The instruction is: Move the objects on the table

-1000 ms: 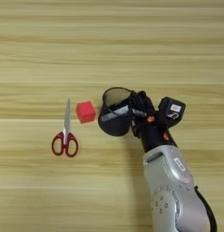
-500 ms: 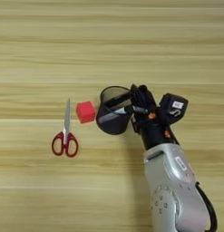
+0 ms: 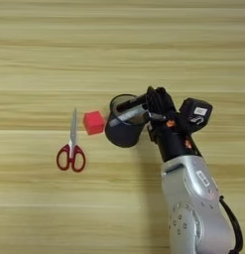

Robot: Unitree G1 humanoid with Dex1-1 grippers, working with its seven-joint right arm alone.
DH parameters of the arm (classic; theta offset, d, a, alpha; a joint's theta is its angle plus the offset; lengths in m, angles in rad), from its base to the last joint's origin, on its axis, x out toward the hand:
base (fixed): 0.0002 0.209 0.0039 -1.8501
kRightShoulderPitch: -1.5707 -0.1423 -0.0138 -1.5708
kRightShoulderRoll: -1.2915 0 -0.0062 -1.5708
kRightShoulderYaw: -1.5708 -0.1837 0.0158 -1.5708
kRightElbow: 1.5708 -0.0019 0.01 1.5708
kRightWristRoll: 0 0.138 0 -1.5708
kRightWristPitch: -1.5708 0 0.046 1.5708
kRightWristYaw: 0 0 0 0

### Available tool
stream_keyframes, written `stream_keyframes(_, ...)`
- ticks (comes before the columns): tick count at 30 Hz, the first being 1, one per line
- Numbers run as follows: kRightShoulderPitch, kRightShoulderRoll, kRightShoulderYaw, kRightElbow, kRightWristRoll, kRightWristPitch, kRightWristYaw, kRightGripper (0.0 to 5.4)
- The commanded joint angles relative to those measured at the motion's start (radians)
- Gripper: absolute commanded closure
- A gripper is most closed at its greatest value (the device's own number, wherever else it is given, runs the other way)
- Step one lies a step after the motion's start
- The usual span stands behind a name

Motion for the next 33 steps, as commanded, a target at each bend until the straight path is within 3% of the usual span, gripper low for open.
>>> stream_keyframes(1, -0.032, -0.028, -0.009, -0.083, 0.003, -0.011, -0.014, 4.63)
stream_keyframes(18, -0.031, -0.044, -0.025, -0.177, 0.022, 0.025, -0.035, 4.63)
stream_keyframes(33, -0.047, -0.085, -0.086, -0.225, 0.05, 0.029, -0.06, 4.63)
